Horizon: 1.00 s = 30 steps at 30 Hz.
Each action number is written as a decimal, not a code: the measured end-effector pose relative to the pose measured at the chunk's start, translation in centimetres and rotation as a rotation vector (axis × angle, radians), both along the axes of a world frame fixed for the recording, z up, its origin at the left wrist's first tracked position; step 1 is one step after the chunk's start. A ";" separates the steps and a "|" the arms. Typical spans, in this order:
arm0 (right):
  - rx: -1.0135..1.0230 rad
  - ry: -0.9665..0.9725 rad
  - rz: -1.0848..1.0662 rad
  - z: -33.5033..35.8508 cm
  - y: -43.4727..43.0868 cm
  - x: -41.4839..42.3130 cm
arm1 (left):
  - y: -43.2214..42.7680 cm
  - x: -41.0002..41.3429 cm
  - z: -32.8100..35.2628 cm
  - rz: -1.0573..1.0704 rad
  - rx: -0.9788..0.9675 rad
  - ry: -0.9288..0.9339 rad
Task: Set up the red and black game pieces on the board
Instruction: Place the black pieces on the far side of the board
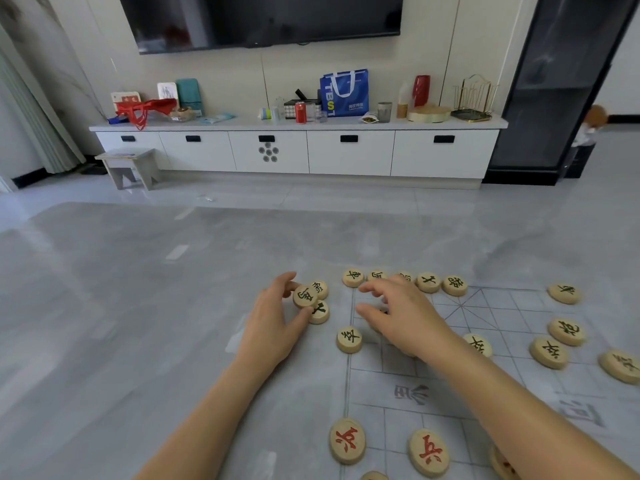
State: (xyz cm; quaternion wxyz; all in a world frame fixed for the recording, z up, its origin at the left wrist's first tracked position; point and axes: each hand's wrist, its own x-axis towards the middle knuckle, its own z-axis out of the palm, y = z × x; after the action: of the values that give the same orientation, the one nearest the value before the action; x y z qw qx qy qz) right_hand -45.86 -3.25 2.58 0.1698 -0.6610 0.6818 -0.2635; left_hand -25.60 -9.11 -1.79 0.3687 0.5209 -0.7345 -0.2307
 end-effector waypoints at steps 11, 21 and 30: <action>-0.016 -0.206 0.029 0.7 0.7 -0.4 | 2.3 -3.0 2.5 -0.168 -0.001 0.087; -0.056 -0.178 0.081 0.8 1.3 -1.8 | 3.3 -5.3 3.1 -0.259 0.008 0.053; -0.104 -0.119 0.102 1.0 1.7 -3.1 | 4.3 -6.5 3.8 -0.299 0.019 0.039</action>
State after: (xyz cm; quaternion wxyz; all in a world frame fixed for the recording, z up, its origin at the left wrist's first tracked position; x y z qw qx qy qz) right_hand -48.99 -1.52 3.58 0.1885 -0.6859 0.6213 -0.3286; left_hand -32.06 -4.80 2.01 0.3396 0.4045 -0.7944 -0.3001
